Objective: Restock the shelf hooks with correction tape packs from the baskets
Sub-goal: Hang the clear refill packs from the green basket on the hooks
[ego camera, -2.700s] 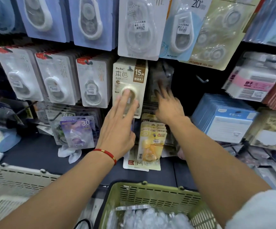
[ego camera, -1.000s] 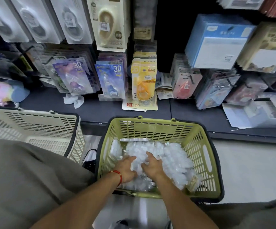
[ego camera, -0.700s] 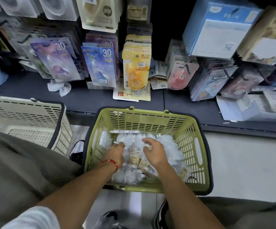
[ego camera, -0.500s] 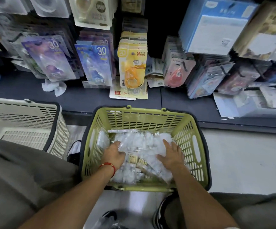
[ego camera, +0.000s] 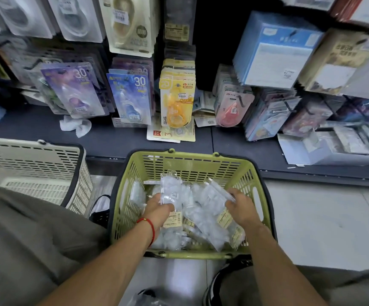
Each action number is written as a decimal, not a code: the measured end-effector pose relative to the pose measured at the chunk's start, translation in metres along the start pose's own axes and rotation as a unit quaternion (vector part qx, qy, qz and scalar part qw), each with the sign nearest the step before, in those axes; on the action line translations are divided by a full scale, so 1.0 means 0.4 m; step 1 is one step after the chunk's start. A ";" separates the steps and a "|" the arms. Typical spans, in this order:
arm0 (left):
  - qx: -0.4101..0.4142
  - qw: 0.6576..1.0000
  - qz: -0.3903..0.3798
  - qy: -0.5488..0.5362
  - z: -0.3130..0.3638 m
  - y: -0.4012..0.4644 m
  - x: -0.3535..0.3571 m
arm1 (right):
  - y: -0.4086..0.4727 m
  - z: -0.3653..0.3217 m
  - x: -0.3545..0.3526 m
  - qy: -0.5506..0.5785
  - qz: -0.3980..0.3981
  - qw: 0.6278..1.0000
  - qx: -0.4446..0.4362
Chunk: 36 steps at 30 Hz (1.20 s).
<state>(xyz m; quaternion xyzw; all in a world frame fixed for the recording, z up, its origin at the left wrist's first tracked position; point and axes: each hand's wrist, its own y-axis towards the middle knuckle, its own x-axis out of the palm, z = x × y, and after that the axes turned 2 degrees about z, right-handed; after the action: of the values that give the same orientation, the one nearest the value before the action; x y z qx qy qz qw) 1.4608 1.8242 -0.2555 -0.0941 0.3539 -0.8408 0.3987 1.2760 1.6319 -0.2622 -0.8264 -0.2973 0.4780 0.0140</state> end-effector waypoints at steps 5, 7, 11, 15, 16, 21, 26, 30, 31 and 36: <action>-0.040 0.998 -0.015 -0.056 -0.004 -0.013 0.019 | -0.029 -0.019 -0.028 0.108 0.020 0.994 0.023; -0.043 0.997 -0.012 -0.061 -0.007 -0.019 0.019 | -0.047 -0.017 -0.018 0.142 0.004 0.989 0.045; -0.059 0.993 -0.010 -0.102 -0.006 -0.018 0.013 | -0.068 -0.078 0.008 0.243 0.038 0.965 0.085; -0.074 0.975 -0.066 -0.198 0.021 -0.040 0.008 | -0.066 -0.188 0.036 0.331 -0.091 0.939 0.023; -0.062 0.974 -0.080 -0.202 0.023 -0.039 0.008 | -0.064 -0.205 0.049 0.295 -0.130 0.947 0.001; -0.035 0.984 -0.005 -0.175 0.007 -0.018 -0.016 | -0.056 -0.175 0.109 0.043 -0.074 0.996 -0.001; -0.060 0.984 0.021 -0.164 -0.015 -0.004 -0.040 | -0.081 -0.114 0.159 -0.119 -0.155 0.979 0.055; -0.054 0.986 0.041 -0.152 -0.017 0.000 -0.039 | -0.065 -0.110 0.124 0.088 -0.092 0.984 0.121; -0.052 0.986 0.046 -0.149 -0.018 0.003 -0.038 | -0.062 -0.107 0.107 0.144 -0.070 0.980 0.120; -0.075 0.980 -0.007 -0.185 -0.019 0.005 -0.016 | -0.056 -0.144 0.036 0.411 -0.141 0.898 0.069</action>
<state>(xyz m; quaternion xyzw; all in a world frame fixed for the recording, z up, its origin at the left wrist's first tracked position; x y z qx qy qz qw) 1.4629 1.8322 -0.2617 -0.2804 0.3351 -0.7825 0.4436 1.3166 1.6729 -0.2354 -0.8955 -0.3454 0.1080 0.2590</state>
